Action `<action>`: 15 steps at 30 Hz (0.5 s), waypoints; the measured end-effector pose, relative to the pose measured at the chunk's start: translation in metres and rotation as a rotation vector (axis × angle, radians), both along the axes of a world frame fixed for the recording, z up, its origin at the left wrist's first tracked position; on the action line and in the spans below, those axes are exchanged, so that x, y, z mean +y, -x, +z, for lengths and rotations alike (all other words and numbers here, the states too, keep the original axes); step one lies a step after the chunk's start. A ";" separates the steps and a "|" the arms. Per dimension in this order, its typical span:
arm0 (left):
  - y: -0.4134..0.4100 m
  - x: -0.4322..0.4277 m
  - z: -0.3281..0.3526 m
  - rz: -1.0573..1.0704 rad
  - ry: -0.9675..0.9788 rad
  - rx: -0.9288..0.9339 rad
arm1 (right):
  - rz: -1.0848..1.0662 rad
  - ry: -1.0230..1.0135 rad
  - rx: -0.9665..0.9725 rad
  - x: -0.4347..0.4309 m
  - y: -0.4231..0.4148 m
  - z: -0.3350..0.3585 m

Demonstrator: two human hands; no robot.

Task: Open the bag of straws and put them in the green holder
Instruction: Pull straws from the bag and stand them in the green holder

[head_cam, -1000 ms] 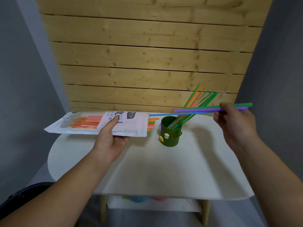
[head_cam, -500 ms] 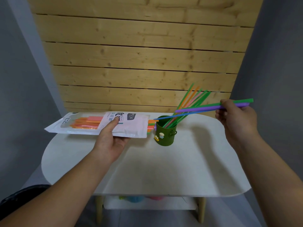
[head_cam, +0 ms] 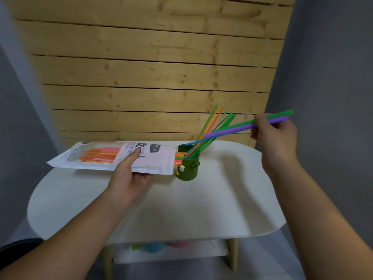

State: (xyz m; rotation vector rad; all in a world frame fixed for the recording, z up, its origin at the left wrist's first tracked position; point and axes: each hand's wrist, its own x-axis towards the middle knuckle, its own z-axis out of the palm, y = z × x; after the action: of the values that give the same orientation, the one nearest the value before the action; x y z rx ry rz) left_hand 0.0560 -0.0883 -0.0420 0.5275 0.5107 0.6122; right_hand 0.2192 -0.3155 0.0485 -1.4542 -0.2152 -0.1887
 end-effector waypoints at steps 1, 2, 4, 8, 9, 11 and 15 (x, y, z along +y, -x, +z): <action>0.000 -0.001 -0.001 -0.003 -0.001 0.002 | -0.002 0.017 -0.019 -0.001 0.001 0.003; -0.001 -0.002 -0.001 -0.007 -0.001 0.005 | -0.004 0.037 -0.040 -0.001 0.001 0.005; -0.001 -0.003 -0.001 -0.010 -0.009 0.014 | -0.009 0.078 -0.079 -0.001 0.002 0.008; 0.001 -0.001 -0.002 -0.001 -0.016 0.021 | 0.017 0.155 -0.127 0.003 0.001 0.010; 0.001 -0.001 -0.002 -0.001 -0.015 0.024 | 0.035 0.179 -0.129 0.006 0.001 0.009; 0.002 0.000 -0.002 0.000 -0.017 0.030 | 0.064 0.234 -0.125 0.014 0.001 0.007; 0.004 0.002 -0.001 0.001 -0.018 0.029 | 0.114 0.319 -0.077 0.037 0.003 -0.005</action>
State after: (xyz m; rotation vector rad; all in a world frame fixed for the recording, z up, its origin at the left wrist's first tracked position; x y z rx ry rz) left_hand 0.0520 -0.0866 -0.0432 0.5540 0.5328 0.6117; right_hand 0.2165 -0.2781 0.0436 -1.7474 -0.4047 -0.1209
